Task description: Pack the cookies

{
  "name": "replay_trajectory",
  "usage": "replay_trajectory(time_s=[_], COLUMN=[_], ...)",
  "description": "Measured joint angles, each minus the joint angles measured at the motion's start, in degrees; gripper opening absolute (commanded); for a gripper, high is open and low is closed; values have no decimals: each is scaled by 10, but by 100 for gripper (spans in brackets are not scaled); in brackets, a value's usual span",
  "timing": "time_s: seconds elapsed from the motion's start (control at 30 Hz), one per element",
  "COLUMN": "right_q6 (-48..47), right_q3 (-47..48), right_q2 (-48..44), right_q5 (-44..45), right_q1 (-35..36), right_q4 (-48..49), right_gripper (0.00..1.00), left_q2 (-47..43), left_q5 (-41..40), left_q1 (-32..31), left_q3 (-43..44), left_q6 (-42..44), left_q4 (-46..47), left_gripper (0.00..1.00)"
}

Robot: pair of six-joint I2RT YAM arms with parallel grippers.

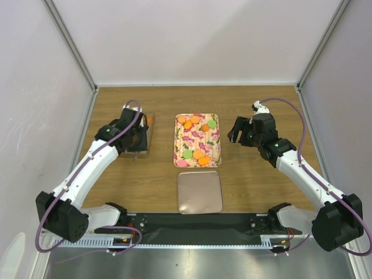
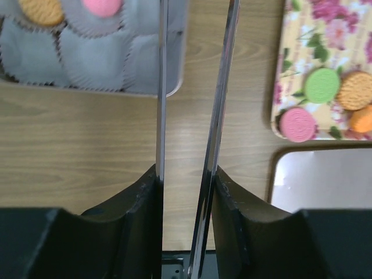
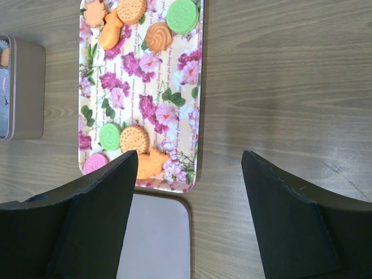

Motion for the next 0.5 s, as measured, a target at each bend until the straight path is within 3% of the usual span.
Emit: replay_trajectory(time_s=[0.27,0.5], right_q6=[0,0], right_q3=[0,0], right_q2=[0,0], right_q5=[-2,-3], right_q1=[0,0], right_q4=[0,0], right_gripper=[78,78], left_q2=[-37,-36], left_q5=[33,56], left_q1=[85,105], left_q3=[-63,-81], left_q6=[15,23], left_q4=[-16,-11], left_gripper=[42,43])
